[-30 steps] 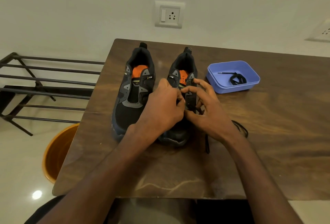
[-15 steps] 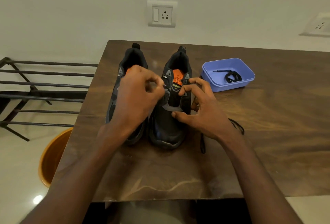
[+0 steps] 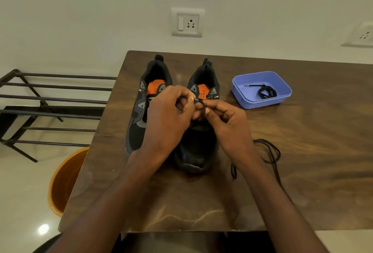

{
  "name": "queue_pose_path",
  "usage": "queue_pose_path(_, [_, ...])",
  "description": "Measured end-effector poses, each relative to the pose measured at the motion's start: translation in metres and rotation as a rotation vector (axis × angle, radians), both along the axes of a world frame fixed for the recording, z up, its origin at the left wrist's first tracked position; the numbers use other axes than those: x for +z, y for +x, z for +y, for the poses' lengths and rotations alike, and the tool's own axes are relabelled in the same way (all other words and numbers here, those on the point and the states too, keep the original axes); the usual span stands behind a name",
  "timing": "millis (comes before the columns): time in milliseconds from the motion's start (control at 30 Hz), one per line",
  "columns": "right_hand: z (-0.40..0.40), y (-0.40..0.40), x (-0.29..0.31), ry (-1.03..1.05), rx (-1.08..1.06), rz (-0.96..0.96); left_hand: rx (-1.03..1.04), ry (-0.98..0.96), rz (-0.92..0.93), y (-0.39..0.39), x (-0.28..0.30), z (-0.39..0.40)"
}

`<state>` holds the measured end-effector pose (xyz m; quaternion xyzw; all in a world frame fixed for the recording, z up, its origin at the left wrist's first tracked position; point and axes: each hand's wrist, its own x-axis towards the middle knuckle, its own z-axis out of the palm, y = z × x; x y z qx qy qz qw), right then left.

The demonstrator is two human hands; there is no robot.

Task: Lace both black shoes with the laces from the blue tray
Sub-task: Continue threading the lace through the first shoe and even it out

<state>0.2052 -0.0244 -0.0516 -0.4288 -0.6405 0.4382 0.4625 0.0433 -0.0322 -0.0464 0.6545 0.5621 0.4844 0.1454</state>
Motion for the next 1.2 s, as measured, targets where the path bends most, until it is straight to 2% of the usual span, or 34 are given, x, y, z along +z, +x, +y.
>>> queue_pose_path(100, [-0.003,0.0,0.011,-0.245,0.0,0.235,-0.004,0.025,0.085,-0.005,0.0,0.002])
queue_pose_path(167, [-0.001,0.001,0.016,-0.31,-0.059,0.235,-0.06,0.025,0.147,-0.009,0.001,0.003])
queue_pose_path(333, [0.0,0.002,0.004,-0.127,-0.057,-0.004,-0.137,-0.021,0.208,-0.011,0.001,0.001])
queue_pose_path(433, [0.002,0.004,-0.002,-0.101,-0.149,-0.029,-0.153,-0.058,0.199,-0.008,-0.001,0.0])
queue_pose_path(533, [0.003,0.007,-0.002,-0.092,-0.219,-0.055,-0.047,-0.191,0.179,0.0,-0.005,-0.001])
queue_pose_path(667, [0.002,0.007,-0.002,-0.054,-0.21,-0.08,0.114,-0.345,0.169,0.01,-0.011,-0.004])
queue_pose_path(767, [0.001,0.004,-0.005,-0.014,-0.235,-0.189,0.148,-0.359,0.137,0.013,-0.009,-0.006])
queue_pose_path(933, [-0.001,0.0,-0.008,0.207,-0.257,-0.44,0.159,-0.389,0.099,0.008,-0.005,-0.008])
queue_pose_path(1200, [0.003,0.002,-0.01,0.229,-0.169,-0.608,0.16,-0.341,0.145,0.008,-0.003,-0.007])
